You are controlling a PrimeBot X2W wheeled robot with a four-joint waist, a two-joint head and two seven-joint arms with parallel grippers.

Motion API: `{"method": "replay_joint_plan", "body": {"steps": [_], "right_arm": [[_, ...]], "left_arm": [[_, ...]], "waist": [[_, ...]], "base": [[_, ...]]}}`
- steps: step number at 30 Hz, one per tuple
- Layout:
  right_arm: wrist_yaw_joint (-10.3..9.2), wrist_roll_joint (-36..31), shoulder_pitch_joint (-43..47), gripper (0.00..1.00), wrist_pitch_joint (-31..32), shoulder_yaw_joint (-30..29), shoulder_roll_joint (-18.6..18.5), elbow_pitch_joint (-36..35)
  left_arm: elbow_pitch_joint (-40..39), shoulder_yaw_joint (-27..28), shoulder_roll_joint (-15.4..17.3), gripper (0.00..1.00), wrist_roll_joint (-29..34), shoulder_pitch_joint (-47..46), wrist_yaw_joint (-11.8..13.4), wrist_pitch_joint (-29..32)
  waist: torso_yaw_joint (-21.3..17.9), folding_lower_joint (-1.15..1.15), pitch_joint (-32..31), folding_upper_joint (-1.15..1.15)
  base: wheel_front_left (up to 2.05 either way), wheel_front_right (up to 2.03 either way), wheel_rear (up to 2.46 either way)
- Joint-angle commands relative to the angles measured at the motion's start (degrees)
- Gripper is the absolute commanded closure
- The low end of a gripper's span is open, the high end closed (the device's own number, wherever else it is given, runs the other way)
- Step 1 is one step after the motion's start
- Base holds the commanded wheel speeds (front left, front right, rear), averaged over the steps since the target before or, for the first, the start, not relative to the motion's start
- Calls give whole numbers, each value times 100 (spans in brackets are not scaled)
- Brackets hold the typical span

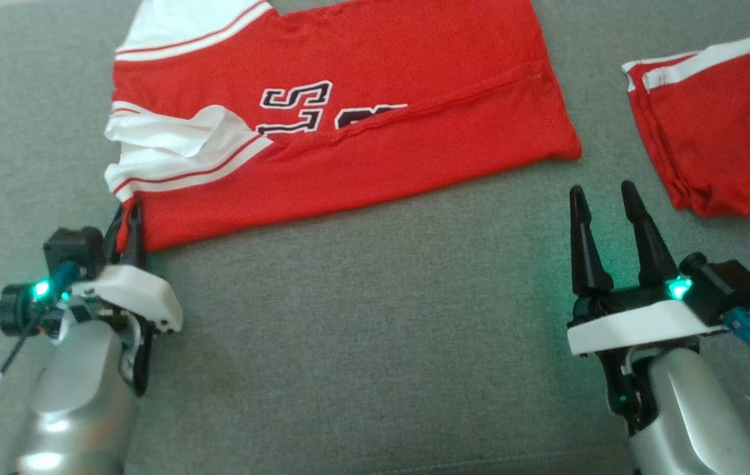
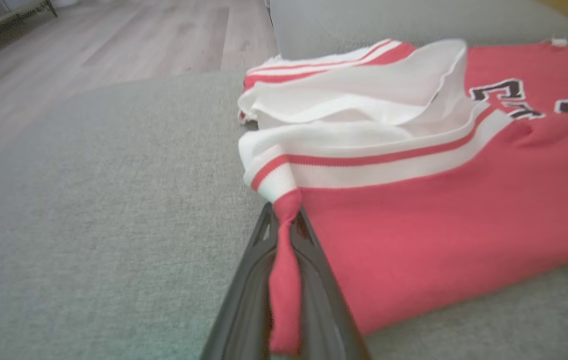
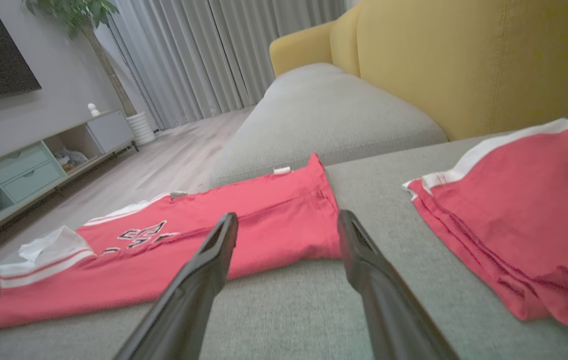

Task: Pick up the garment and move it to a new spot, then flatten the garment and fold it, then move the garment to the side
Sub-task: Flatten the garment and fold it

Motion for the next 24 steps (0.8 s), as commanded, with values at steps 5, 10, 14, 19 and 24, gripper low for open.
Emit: {"method": "replay_joint_plan", "body": {"steps": [5,10,14,19,24], "right_arm": [[-5,-193,-524,0,377,-237,-11,411],[-5,-338,-1076,0,928,-464,-11,891],[-5,-674,-1700,0,1480,-891,-11,1589],[-5,-1249,-2356,0,1893,-1382,-11,2582],[-5,-1639,-2796,0,2070,-1491,-10,3346]], "left_arm": [[-752,259,-36,100,-15,44,51,-533],[-1147,149,-64,100,111,113,-29,-563],[-1431,-19,-70,100,273,120,-84,-569],[-1650,-190,-127,100,424,70,-113,-572],[-1774,-267,-172,100,480,18,-134,-573]], "waist": [[265,-1,-253,0],[398,-1,-227,0],[512,-1,-128,0],[651,-1,-15,0],[754,-1,103,0]], "base": [[0,0,0],[0,0,0],[0,0,0],[0,0,0],[0,0,0]]}}
